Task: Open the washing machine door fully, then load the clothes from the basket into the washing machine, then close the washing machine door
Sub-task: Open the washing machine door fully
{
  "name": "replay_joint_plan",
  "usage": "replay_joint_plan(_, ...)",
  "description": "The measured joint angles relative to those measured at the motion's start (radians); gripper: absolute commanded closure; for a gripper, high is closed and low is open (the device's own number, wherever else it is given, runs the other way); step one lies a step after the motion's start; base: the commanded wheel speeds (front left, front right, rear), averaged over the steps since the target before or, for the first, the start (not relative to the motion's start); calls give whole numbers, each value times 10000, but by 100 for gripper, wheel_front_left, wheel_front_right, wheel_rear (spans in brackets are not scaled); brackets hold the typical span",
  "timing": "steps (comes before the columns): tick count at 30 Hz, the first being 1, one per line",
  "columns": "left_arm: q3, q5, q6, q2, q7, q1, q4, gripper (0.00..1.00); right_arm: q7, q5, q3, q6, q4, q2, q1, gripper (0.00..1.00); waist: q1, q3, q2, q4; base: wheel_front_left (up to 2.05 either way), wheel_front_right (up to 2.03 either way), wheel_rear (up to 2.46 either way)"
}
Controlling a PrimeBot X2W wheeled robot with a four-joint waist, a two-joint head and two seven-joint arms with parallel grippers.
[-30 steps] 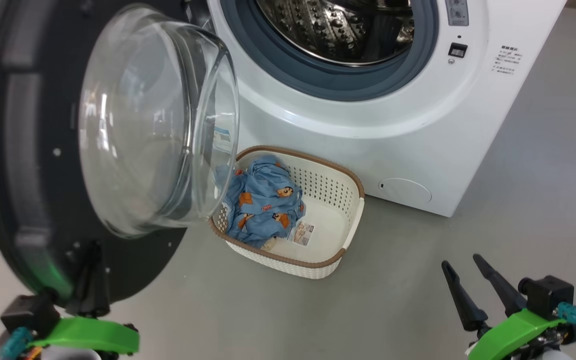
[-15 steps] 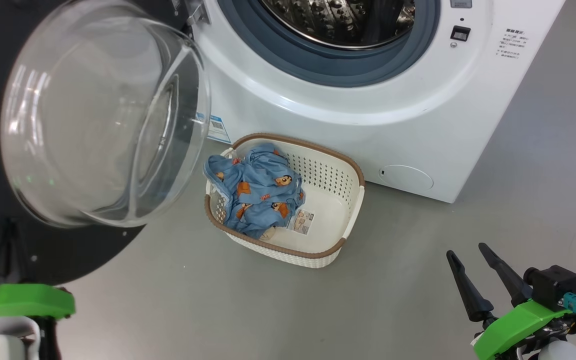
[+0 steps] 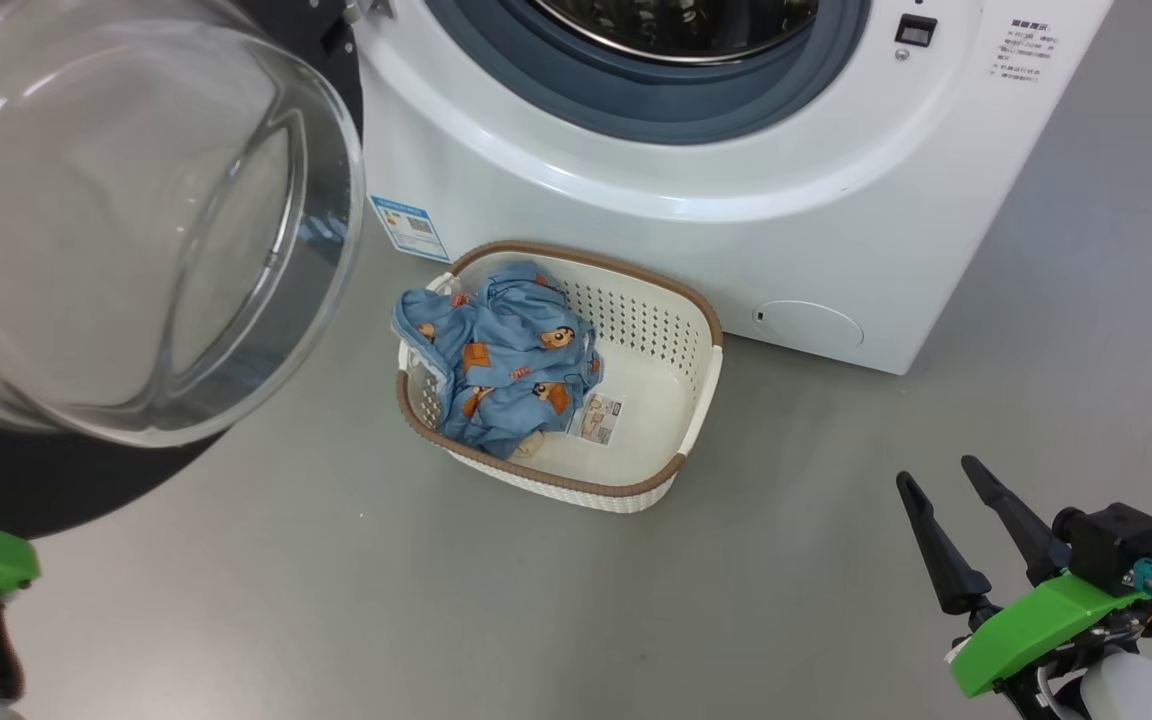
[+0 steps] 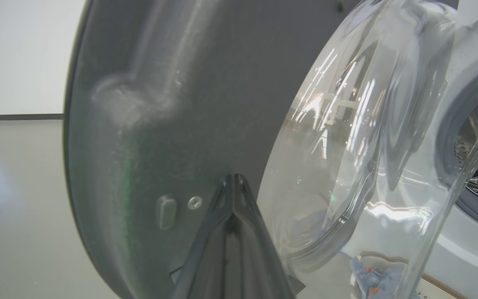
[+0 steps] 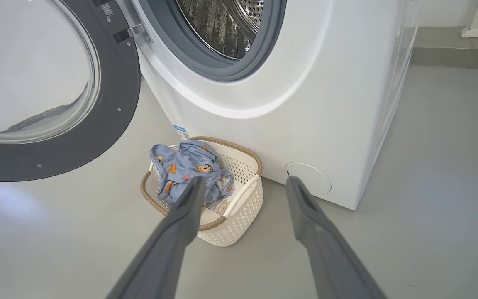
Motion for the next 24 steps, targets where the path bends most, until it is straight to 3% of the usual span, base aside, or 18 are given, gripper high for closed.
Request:
replay_joint_plan(10, 780, 313, 52, 453, 0, -507, 853, 100, 0, 0, 17, 0, -15, -144, -35, 0, 1, 153, 0, -255, 0, 0, 0)
replay_joint_plan(24, 1296, 656, -48, 564, 0, -671, 1087, 100, 0, 0, 27, 0, -8, -100, -231, 0, 1, 76, 0, -387, 0, 0, 0)
